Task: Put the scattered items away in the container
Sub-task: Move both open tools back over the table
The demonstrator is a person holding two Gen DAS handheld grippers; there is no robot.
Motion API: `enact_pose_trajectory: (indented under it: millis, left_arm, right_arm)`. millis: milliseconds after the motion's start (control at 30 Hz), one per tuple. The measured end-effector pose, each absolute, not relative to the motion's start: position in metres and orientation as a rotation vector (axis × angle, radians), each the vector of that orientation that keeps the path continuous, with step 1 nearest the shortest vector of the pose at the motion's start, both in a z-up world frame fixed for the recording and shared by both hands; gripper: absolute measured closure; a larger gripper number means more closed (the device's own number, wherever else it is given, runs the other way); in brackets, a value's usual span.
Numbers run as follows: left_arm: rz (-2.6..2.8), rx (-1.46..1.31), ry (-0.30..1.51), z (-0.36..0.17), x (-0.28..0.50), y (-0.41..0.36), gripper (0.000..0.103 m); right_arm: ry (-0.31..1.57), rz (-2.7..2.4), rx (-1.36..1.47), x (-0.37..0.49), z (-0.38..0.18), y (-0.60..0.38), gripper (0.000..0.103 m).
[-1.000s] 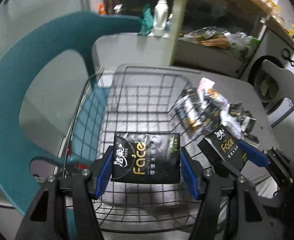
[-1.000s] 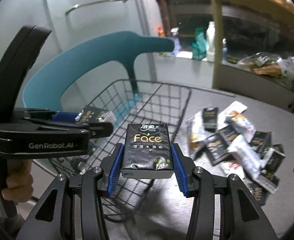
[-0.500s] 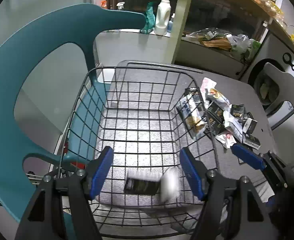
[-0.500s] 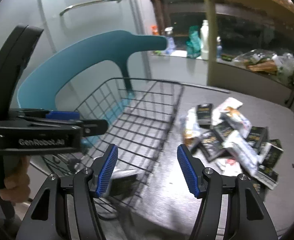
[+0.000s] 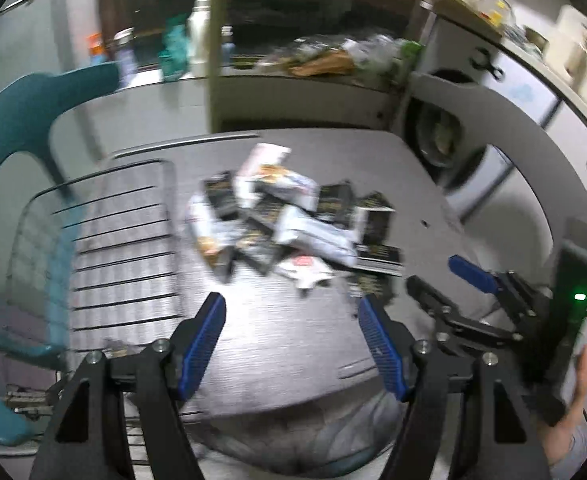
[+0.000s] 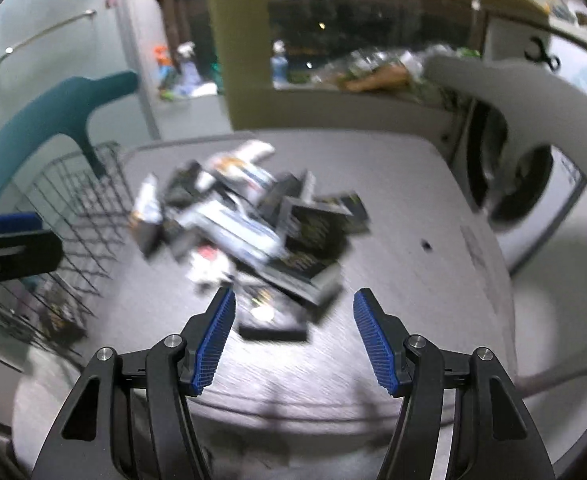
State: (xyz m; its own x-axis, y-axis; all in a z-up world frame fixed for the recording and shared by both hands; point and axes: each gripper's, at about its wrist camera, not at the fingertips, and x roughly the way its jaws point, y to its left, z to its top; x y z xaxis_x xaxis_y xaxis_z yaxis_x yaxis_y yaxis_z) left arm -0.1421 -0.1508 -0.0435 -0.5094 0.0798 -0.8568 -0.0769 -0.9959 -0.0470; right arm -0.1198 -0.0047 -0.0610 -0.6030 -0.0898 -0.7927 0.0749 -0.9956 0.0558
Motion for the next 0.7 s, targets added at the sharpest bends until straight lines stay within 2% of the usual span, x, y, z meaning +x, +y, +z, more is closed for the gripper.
enact_pose_trajectory:
  millis: [267,700]
  left_arm:
    - [2.527,-1.621,-0.002,-0.100,-0.154,-0.100,0.027]
    - [2.466,-1.787,-0.077,-0.161,-0.167,-0.106,0.027]
  right_arm:
    - [-0.085,-2.706,1.391,-0.130,-0.096,0.025,0.041]
    - [-0.186,-2.736,1.341,-0.180,-0.105,0.026,0.041]
